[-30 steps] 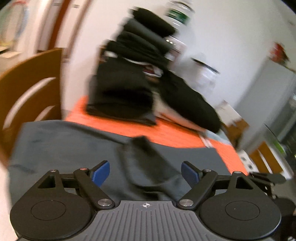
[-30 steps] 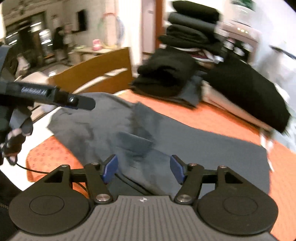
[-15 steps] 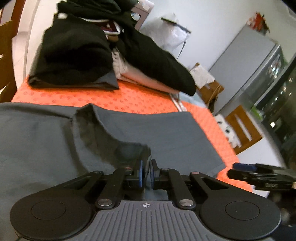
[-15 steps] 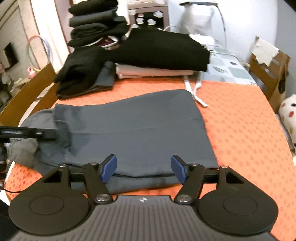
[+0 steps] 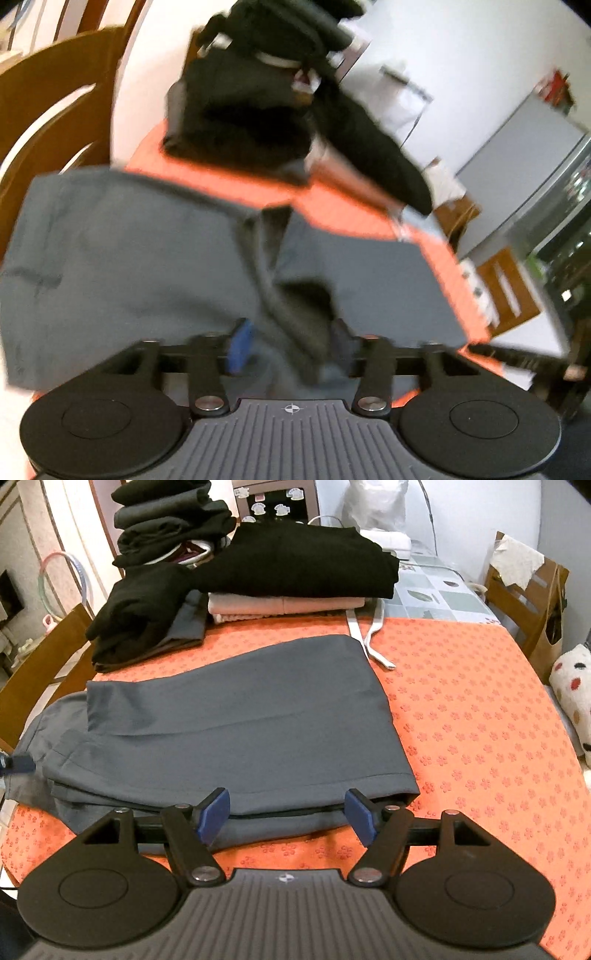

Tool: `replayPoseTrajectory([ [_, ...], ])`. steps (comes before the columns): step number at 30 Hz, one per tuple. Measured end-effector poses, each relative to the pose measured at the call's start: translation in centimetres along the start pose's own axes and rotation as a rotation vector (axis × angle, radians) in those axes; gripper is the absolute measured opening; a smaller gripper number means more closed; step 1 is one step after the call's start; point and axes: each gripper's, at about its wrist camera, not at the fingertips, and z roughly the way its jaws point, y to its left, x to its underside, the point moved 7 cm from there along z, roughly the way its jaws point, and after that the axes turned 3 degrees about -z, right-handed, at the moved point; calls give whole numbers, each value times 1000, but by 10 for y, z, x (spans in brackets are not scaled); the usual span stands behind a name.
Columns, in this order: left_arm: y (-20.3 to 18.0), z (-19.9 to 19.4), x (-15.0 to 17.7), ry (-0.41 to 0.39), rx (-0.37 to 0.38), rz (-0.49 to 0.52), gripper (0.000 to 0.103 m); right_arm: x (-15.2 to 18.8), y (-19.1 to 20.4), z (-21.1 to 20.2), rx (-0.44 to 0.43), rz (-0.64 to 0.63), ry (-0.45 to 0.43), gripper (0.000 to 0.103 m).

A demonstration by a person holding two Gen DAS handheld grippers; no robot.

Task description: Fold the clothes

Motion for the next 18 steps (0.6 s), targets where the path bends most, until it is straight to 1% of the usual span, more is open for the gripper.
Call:
replayPoseTrajectory([
  [2, -6, 12, -13, -14, 5, -10, 66, 0, -1, 1, -4, 14, -2, 75],
  [4, -10, 27, -24, -19, -7, -23, 69, 2, -4, 2, -21, 64, -4, 75],
  [7, -5, 48, -34, -12, -36, -41, 70, 8, -14, 2, -63, 190, -15, 75],
  [9, 0, 61, -40, -2, -51, -64, 70, 13, -26, 2, -80, 297, -30, 75],
  [12, 10, 79, -45, 15, -70, -104, 70, 19, -48, 4, -97, 472, -66, 75],
  [14, 17, 89, -47, 30, -77, -132, 70, 22, -59, 5, -99, 550, -83, 74],
  [16, 22, 94, -48, 40, -61, -167, 69, 23, -67, 5, -97, 594, -99, 74],
  [18, 23, 102, -48, 59, -43, -201, 69, 24, -68, 5, -91, 598, -104, 74],
])
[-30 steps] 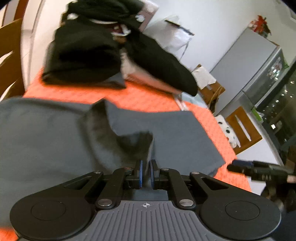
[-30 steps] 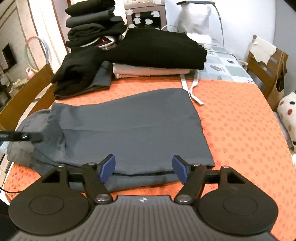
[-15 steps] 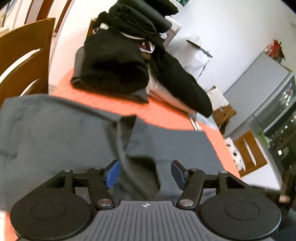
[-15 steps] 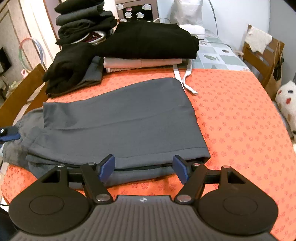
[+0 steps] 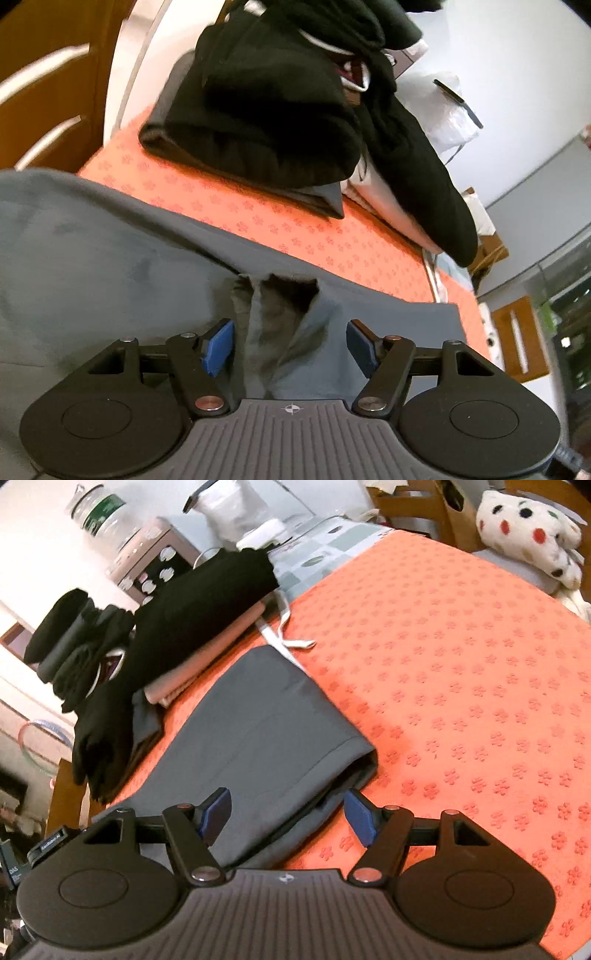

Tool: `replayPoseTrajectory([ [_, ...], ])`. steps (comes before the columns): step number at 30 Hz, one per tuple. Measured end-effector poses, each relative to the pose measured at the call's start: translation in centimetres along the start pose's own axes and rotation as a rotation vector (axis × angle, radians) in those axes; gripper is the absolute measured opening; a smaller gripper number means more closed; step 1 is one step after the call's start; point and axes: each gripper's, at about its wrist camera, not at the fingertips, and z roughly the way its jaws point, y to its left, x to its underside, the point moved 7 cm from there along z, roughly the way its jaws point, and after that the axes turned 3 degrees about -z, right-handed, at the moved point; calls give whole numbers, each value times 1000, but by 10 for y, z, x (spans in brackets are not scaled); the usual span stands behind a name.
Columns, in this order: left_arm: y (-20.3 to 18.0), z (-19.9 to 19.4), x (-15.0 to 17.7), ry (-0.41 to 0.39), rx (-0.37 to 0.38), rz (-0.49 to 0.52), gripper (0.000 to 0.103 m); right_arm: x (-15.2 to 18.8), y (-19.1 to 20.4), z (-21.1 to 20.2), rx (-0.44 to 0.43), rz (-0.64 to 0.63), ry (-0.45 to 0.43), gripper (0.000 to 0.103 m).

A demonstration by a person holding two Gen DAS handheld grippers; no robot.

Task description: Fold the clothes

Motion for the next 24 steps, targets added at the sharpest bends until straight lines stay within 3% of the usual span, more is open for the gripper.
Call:
replayPoseTrajectory([
  [2, 1, 7, 1, 16, 0, -20, 67, 1, -1, 0, 5, -2, -3, 74],
  [3, 2, 9, 2, 22, 0, -22, 58, 2, -2, 0, 7, -5, -1, 75],
  [6, 2, 7, -1, -8, 27, 9, 10, 5, -1, 2, 11, -19, 7, 74],
  [7, 0, 3, -4, -39, 42, 19, 8, 6, 0, 3, 11, -21, 6, 74],
  [11, -7, -7, -20, -131, 37, 47, 8, 2, -5, 6, -8, 38, 0, 74],
  [15, 0, 2, -27, -95, 29, 2, 11, 0, -12, 10, -78, 170, -5, 74],
  [19, 10, 5, -24, -63, 24, -47, 26, 2, -20, 24, -185, 381, 3, 74],
  [24, 20, -7, -15, -48, 35, -84, 30, 10, -25, 46, -161, 473, 37, 73],
])
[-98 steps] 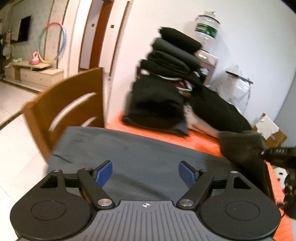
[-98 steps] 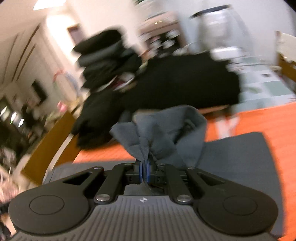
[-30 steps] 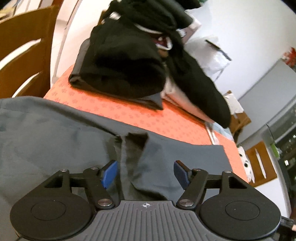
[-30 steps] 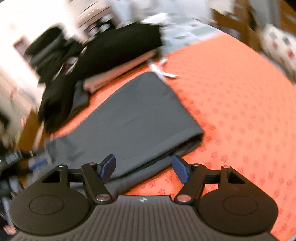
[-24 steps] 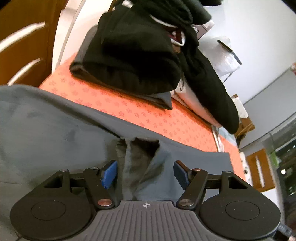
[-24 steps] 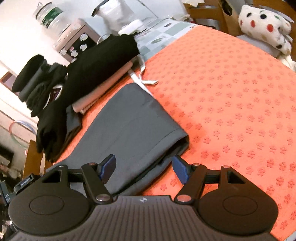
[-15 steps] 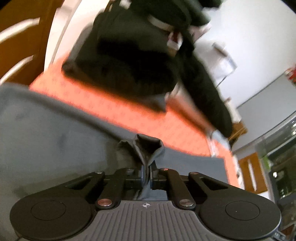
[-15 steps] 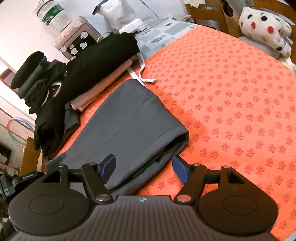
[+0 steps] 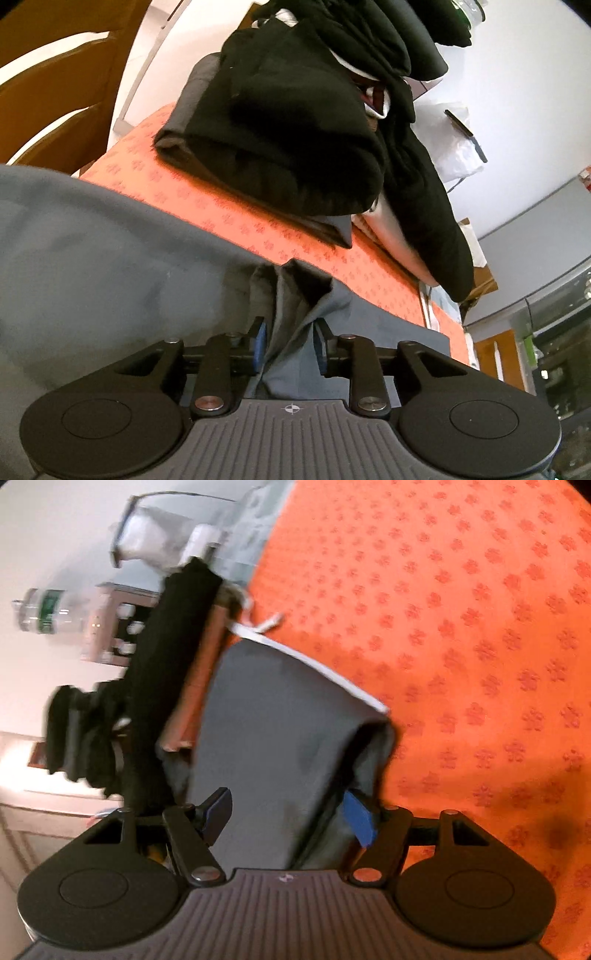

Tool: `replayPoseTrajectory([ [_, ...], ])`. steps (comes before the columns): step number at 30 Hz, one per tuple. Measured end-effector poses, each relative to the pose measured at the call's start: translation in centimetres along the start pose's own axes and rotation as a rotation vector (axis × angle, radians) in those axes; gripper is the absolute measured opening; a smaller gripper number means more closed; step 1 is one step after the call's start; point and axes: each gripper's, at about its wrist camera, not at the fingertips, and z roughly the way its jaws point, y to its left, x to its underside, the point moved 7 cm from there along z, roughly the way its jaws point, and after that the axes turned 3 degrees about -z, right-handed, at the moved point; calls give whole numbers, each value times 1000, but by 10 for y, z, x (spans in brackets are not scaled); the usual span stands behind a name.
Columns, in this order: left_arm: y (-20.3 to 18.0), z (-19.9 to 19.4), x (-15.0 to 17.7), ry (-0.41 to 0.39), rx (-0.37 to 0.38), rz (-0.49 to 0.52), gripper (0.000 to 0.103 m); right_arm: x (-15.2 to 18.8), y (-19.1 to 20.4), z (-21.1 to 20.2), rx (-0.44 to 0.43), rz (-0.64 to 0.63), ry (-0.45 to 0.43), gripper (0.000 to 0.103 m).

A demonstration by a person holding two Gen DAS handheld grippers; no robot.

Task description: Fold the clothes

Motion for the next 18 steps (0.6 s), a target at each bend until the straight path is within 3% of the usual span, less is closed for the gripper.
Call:
replayPoseTrajectory([
  [5, 9, -9, 11, 31, -5, -23, 30, -2, -1, 12, 5, 18, -11, 72],
  [7, 11, -10, 16, 46, -7, -29, 30, -5, 0, 17, 3, 9, -27, 60],
  [12, 10, -11, 25, 70, -2, -1, 27, -10, -1, 35, -25, 42, -36, 53],
  [14, 8, -9, 27, 79, -9, 14, 22, -10, 0, 37, -67, 53, -32, 32],
  [15, 7, -7, 28, 88, -9, 18, 20, -10, 0, 37, -76, 57, -39, 6],
  [18, 0, 0, 30, 120, 3, 30, 17, -19, 1, 25, -122, 63, -112, 6],
])
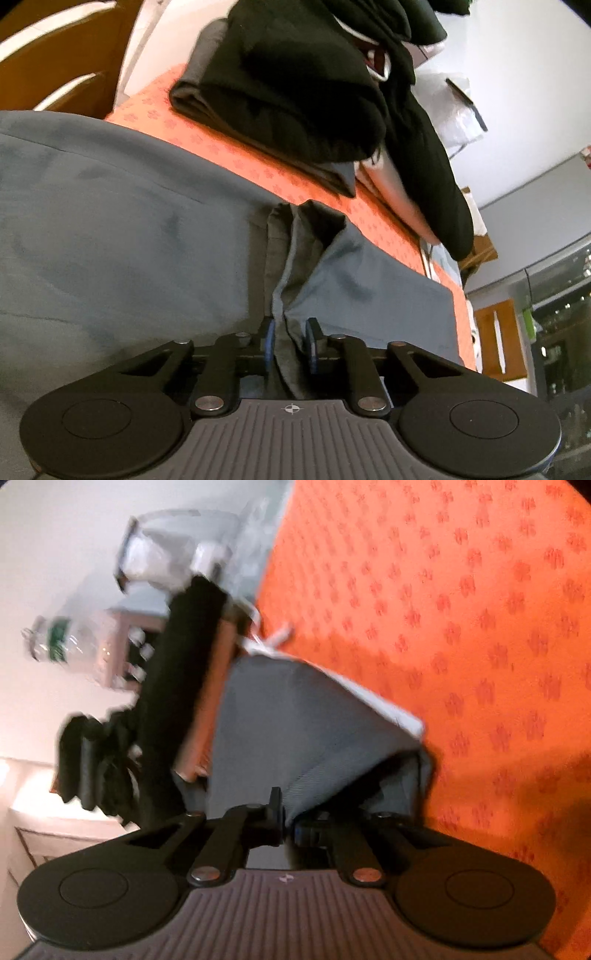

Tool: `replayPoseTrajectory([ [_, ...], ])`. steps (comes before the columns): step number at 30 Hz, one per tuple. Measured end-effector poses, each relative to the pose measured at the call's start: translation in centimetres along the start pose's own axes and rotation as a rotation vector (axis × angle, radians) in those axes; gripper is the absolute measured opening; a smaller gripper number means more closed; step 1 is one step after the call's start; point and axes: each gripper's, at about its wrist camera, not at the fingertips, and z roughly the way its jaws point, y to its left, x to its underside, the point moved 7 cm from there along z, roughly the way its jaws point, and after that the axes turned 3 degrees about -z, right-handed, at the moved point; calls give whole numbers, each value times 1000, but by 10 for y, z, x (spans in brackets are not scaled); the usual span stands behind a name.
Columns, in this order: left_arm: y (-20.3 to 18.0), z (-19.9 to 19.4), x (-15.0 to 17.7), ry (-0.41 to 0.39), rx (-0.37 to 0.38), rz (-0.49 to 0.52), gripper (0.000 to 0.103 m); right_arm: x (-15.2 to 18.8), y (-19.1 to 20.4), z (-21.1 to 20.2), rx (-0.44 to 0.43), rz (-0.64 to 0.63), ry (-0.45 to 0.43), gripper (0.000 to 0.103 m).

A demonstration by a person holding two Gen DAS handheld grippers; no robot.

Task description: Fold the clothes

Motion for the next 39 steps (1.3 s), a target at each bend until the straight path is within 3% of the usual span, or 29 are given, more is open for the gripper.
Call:
replayPoseTrajectory([
  [4, -25, 25, 8, 55, 9, 70, 17, -26, -6, -18, -6, 28, -100, 6],
  [8, -51, 49, 14, 82, 8, 146, 21, -49, -19, -30, 70, 18, -155, 12],
  [9, -55, 53, 15, 84, 5, 162, 24, -52, -22, -31, 96, 14, -148, 19],
  [10, -57, 53, 15, 85, 2, 179, 29, -53, -24, -32, 119, 8, -137, 33],
  [15, -52, 27, 12, 29, 1, 196, 44, -41, -5, -38, 190, -142, -29, 62],
  [20, -26, -26, 9, -75, -43, 149, 47, -5, 40, -39, 245, -461, 159, 62],
  [25, 15, -84, 11, -190, -113, 42, 52, 41, 94, -22, 176, -791, 299, 58],
  [29, 45, -127, 18, -279, -162, -38, 58, 70, 125, 3, 131, -945, 351, 50],
  [35, 81, -168, 37, -367, -232, -132, 63, 129, 152, 43, 64, -1102, 419, 49],
  [39, 99, -193, 47, -452, -273, -187, 77, 167, 149, 63, 75, -1228, 465, 44],
])
